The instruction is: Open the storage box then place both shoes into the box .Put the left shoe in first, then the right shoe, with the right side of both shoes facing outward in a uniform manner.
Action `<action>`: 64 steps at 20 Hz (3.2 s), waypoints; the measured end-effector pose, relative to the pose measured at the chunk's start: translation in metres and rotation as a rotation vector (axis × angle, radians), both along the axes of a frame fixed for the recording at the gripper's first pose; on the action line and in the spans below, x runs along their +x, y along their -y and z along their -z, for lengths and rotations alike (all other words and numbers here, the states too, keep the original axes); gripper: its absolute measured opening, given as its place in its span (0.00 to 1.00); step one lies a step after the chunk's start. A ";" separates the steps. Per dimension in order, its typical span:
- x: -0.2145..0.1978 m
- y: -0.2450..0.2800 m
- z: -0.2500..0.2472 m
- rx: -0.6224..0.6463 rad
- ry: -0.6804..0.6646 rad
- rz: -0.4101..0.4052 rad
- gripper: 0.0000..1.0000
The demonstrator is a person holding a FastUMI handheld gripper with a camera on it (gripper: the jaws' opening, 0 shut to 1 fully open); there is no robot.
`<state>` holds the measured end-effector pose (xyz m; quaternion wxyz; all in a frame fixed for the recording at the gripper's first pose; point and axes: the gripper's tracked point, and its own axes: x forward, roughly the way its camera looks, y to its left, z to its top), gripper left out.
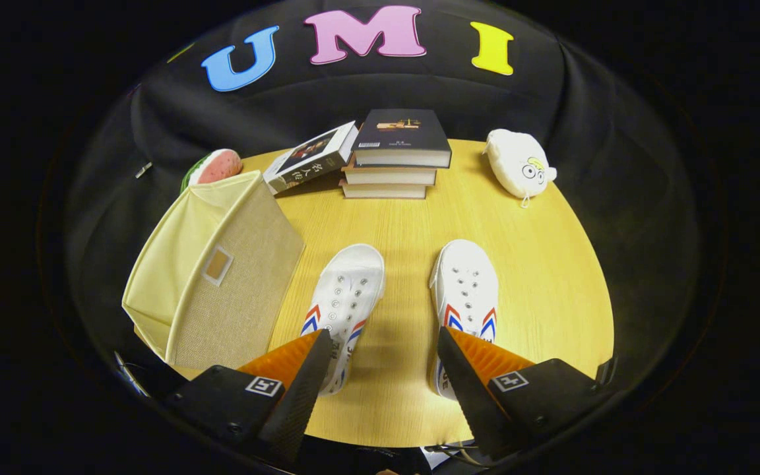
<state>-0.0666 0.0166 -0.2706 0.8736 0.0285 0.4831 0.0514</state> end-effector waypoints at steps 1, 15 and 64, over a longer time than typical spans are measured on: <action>0.002 -0.001 0.011 -0.008 -0.017 -0.013 0.99; 0.016 -0.048 0.093 0.225 -0.252 0.012 0.69; 0.016 -0.096 -0.157 0.683 -0.056 0.015 0.05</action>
